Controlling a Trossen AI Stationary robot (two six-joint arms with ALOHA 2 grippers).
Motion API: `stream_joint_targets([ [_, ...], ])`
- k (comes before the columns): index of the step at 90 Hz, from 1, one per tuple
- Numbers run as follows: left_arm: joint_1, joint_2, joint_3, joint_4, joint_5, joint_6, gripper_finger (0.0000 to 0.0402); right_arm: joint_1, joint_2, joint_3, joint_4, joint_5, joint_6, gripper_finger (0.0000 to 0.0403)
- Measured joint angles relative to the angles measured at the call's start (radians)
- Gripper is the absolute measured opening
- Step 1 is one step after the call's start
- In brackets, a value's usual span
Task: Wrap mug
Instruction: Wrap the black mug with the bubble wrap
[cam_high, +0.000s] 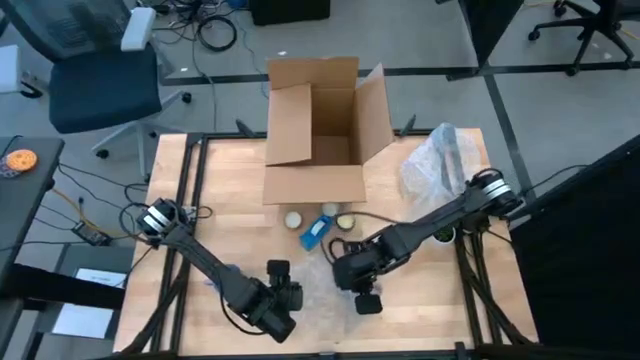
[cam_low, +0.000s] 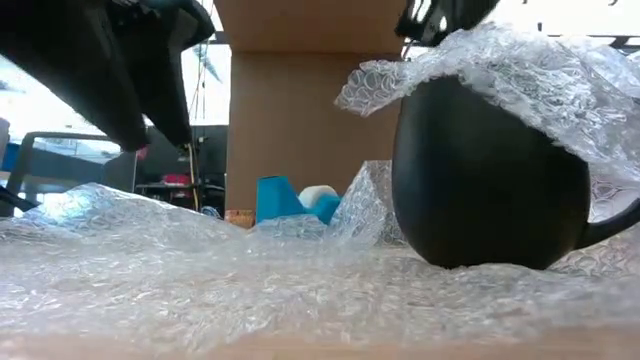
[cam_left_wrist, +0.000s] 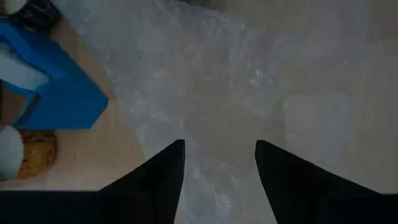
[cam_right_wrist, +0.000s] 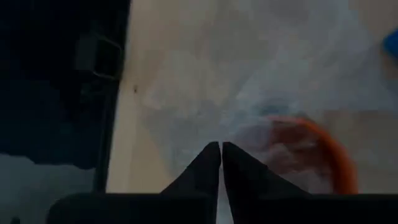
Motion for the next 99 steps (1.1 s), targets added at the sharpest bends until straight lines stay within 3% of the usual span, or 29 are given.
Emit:
stream_joint_targets([
  [27,0.000,0.000,0.000,0.009,-0.012,0.001,0.0182,-0.014,0.055,0.001,-0.077,0.028,0.005,0.0000],
  [59,0.006,0.000,0.000,0.091,-0.057,0.010,0.0182,-0.045,0.049,-0.140,0.082,-0.009,-0.001,0.0000],
  [82,0.017,0.000,0.000,0.242,-0.057,0.132,0.0182,-0.043,-0.010,-0.052,-0.057,-0.009,0.007,0.0000],
  [99,0.028,0.000,0.000,0.256,-0.057,0.133,0.0182,-0.022,-0.072,-0.004,-0.122,0.066,0.020,0.0000],
])
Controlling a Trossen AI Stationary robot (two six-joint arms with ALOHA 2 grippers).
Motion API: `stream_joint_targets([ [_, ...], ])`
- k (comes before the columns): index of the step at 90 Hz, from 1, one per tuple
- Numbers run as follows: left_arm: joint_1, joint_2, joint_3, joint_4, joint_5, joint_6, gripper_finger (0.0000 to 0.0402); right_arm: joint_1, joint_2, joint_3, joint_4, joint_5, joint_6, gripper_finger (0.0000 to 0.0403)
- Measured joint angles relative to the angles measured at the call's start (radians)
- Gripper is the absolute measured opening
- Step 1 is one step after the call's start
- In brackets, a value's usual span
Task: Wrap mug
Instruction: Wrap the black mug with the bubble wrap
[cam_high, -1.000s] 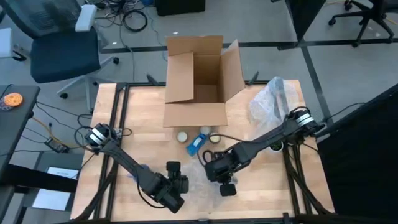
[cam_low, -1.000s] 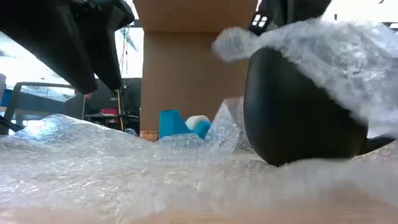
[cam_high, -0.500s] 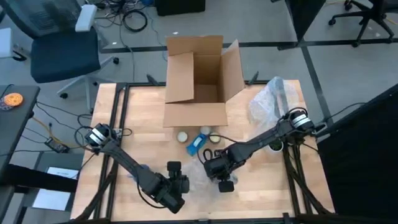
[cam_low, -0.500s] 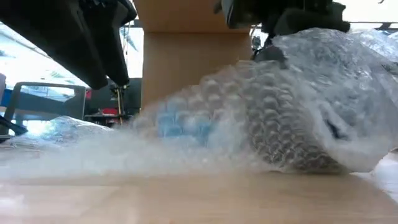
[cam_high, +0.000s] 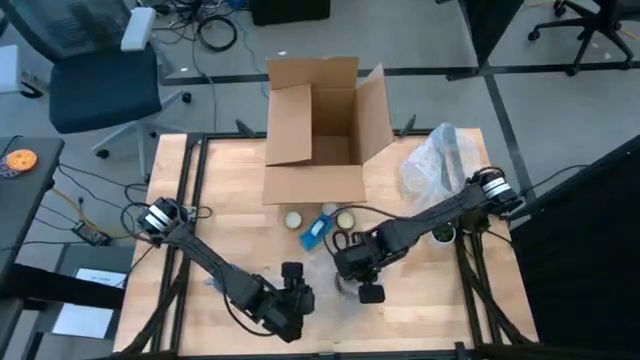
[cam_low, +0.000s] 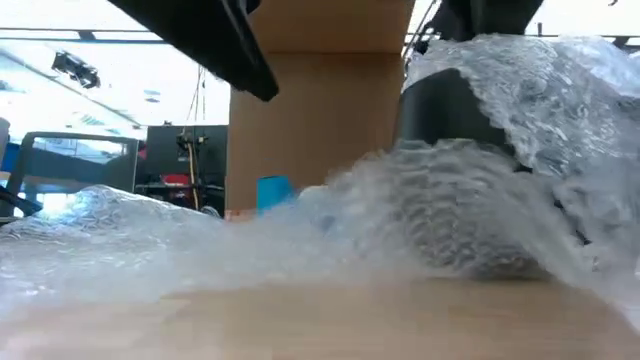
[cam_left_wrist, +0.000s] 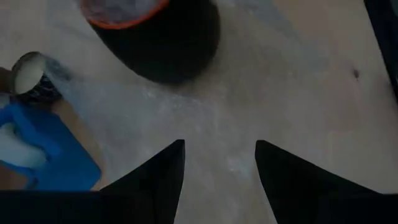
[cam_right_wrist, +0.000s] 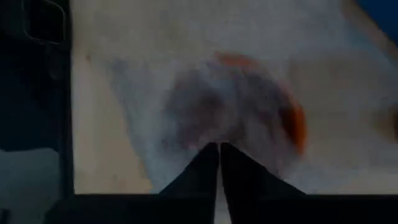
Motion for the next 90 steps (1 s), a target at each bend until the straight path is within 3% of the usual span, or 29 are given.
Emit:
stream_joint_targets([
  [31,0.001,0.000,0.000,0.035,0.001,0.021,0.0182,0.008,0.069,-0.028,0.148,-0.032,0.009,0.0000],
  [59,0.000,0.000,0.000,0.041,0.000,0.023,0.0182,-0.014,0.198,-0.031,0.107,-0.149,-0.030,0.0000],
  [90,0.002,0.000,0.000,0.044,0.000,0.026,0.0182,-0.019,0.131,0.078,-0.057,-0.144,-0.019,0.0000],
])
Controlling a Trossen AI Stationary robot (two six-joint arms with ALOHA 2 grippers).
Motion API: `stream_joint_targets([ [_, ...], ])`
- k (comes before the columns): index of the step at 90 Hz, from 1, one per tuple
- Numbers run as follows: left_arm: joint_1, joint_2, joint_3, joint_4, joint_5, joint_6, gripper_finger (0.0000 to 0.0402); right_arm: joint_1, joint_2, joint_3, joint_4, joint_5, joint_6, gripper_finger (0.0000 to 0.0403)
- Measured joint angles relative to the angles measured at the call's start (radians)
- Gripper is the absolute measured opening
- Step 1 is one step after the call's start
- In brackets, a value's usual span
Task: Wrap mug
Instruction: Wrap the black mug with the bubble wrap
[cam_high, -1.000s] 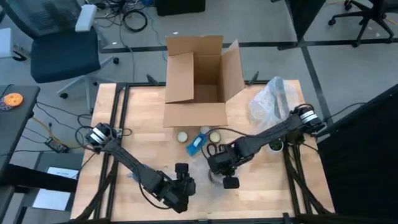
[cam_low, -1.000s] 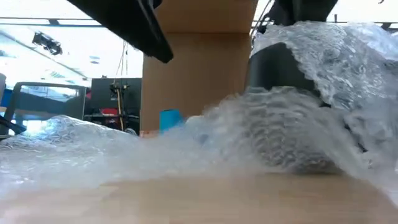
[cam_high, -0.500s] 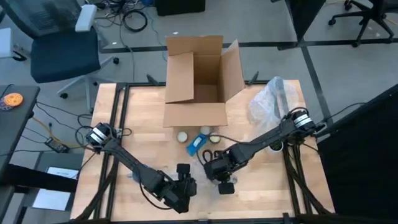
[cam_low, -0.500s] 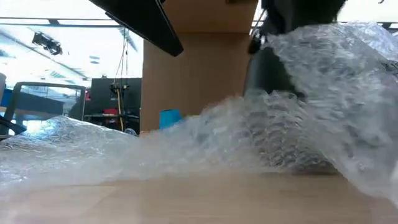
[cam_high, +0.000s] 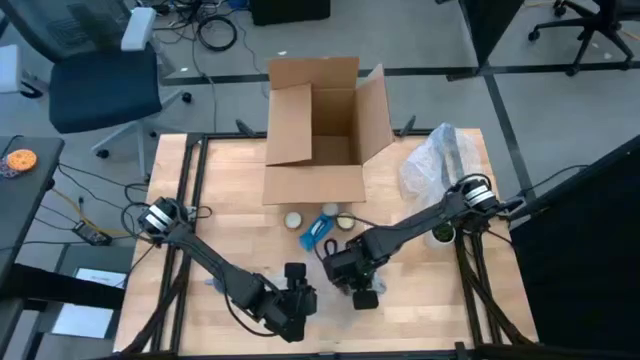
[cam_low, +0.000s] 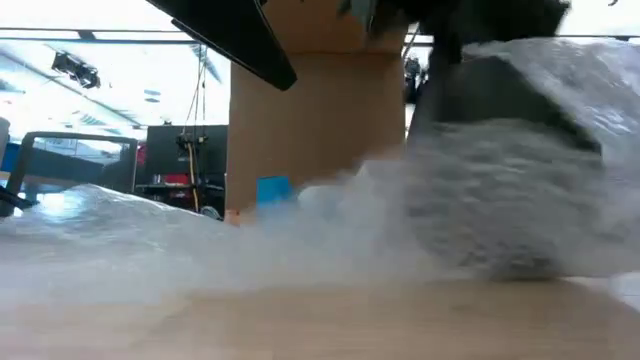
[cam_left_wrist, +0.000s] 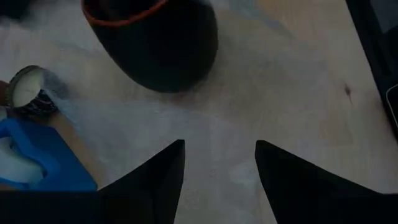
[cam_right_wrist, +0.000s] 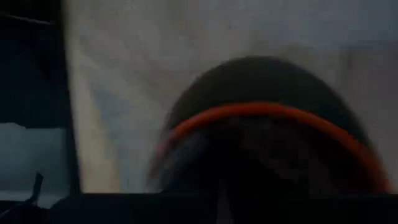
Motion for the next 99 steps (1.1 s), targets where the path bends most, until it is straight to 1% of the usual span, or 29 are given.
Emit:
stream_joint_targets([
  [8,0.000,0.000,0.000,0.001,0.000,0.000,0.0182,0.010,-0.014,0.031,-0.083,0.050,0.012,0.0000],
  [23,0.000,0.000,0.000,0.008,0.000,-0.002,0.0182,0.023,-0.017,0.047,-0.131,0.105,0.042,0.0000],
  [38,0.000,0.000,0.000,0.016,0.000,-0.002,0.0182,0.026,0.039,0.036,-0.094,0.129,0.039,0.0000],
  [57,0.000,0.000,0.000,0.018,-0.001,-0.001,0.0182,0.025,0.138,0.037,-0.007,0.118,-0.042,0.0000],
  [67,0.004,0.000,-0.015,0.042,-0.001,-0.001,0.0182,0.025,0.140,0.039,0.007,0.110,-0.059,0.0000],
  [75,0.008,0.001,-0.036,0.066,-0.001,-0.001,0.0182,0.027,0.120,0.067,-0.034,0.144,-0.055,0.0000],
  [90,0.019,0.001,-0.073,0.133,-0.001,-0.002,0.0182,0.040,0.045,0.179,-0.180,0.233,-0.027,0.0000],
  [99,0.018,0.001,-0.104,0.195,-0.001,0.000,0.0182,0.050,0.030,0.213,-0.268,0.288,0.011,0.0000],
])
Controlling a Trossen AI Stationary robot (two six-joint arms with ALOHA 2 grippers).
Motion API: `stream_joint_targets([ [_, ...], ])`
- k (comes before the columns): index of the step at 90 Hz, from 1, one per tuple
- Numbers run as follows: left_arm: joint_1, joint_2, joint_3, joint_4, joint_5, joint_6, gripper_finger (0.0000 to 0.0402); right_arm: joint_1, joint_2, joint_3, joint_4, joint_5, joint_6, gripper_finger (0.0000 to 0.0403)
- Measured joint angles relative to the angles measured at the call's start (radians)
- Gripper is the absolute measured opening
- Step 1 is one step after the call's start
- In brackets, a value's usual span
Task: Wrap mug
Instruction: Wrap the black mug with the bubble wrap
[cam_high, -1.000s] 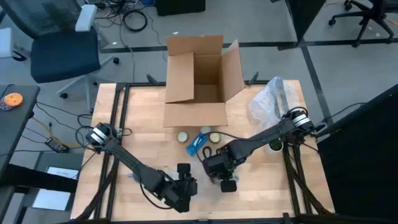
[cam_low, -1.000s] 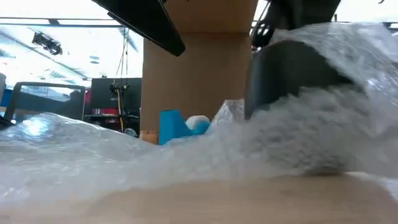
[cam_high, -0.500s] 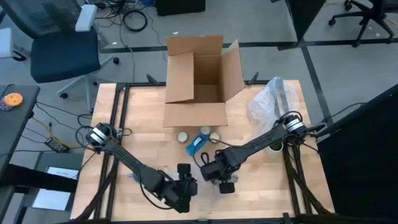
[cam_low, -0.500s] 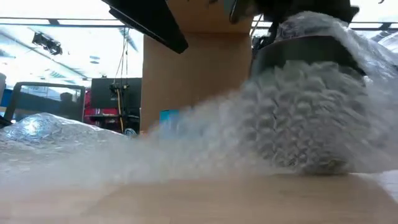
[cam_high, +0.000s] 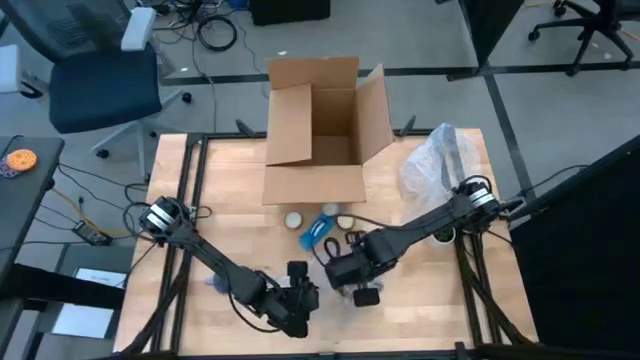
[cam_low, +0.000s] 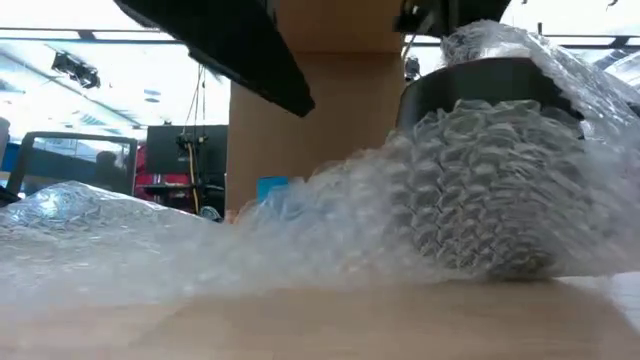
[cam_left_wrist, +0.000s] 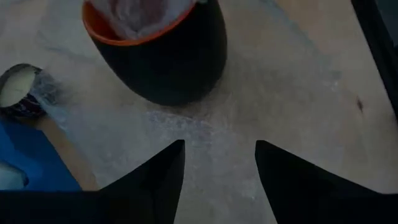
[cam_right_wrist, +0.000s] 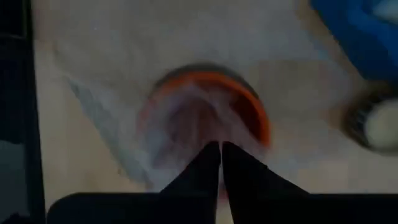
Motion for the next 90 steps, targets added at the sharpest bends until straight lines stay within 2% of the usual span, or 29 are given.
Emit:
stream_joint_targets([
  [10,0.000,0.000,-0.050,0.081,0.000,0.000,0.0182,0.004,-0.006,-0.002,-0.093,0.005,0.054,0.0000],
  [19,0.006,0.000,-0.091,0.179,0.000,0.000,0.0182,0.012,0.000,-0.039,-0.086,-0.021,0.074,0.0000],
  [40,0.049,0.018,-0.141,0.325,0.009,0.026,0.0182,0.013,0.000,-0.137,0.094,-0.086,0.048,0.0000],
  [64,0.097,0.110,-0.142,0.542,0.035,0.096,0.0182,-0.011,0.019,-0.239,0.250,-0.116,0.018,0.0000],
  [76,0.100,0.114,-0.142,0.551,0.049,0.098,0.0182,-0.013,0.020,-0.244,0.270,-0.121,-0.005,0.0000],
  [90,0.101,0.114,-0.141,0.554,0.050,0.102,0.0182,-0.013,0.017,-0.170,0.173,-0.095,-0.012,0.0000],
])
